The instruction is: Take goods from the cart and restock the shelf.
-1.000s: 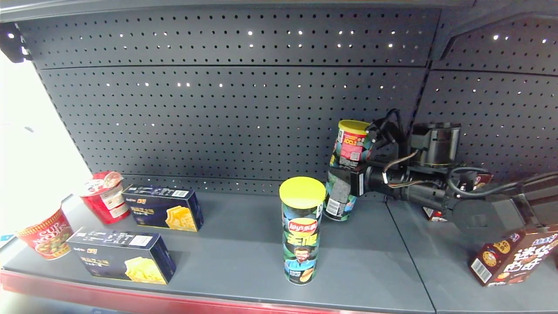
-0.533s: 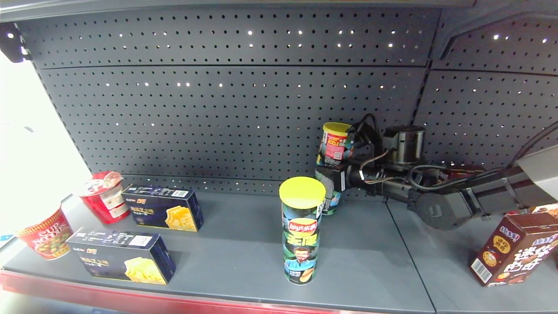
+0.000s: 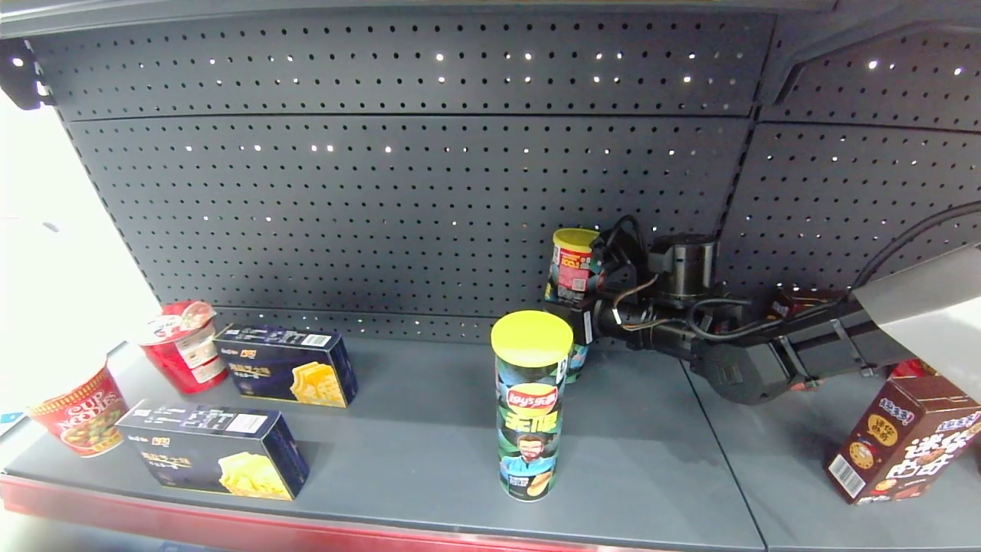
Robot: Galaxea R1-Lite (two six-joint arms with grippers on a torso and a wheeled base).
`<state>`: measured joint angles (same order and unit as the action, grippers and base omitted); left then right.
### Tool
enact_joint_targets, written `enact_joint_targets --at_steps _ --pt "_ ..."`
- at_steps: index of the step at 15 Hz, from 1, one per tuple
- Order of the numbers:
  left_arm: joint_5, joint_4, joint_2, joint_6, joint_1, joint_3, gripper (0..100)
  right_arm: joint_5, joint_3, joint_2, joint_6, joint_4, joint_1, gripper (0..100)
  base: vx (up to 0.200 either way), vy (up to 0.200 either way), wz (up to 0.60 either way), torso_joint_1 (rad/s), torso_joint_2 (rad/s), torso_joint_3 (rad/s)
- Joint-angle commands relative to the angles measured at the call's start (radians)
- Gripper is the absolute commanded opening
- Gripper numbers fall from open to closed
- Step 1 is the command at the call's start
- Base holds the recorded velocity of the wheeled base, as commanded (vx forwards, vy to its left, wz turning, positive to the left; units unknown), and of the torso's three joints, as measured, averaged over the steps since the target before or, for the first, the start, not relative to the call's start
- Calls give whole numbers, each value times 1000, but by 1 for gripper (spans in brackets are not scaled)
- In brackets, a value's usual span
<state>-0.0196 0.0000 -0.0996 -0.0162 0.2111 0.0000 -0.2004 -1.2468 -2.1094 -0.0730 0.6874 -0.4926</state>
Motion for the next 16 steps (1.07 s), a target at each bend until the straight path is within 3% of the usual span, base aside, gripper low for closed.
enact_joint_targets --at_steps 1,8,9,16 --pt "0 0 -2 -1 1 0 100 -1 -2 -4 -1 1 0 0 0 0 0 0 0 0" --pt "0 0 -2 1 1 0 100 -1 -37 -43 -1 3 -1 0 0 0 0 0 0 0" --pt "0 0 -2 -1 1 0 100 -1 -36 -44 -1 3 -1 100 0 0 0 0 0 0" --pt "0 0 -2 -1 1 0 100 1 4 -17 -2 3 -20 100 0 0 0 0 0 0"
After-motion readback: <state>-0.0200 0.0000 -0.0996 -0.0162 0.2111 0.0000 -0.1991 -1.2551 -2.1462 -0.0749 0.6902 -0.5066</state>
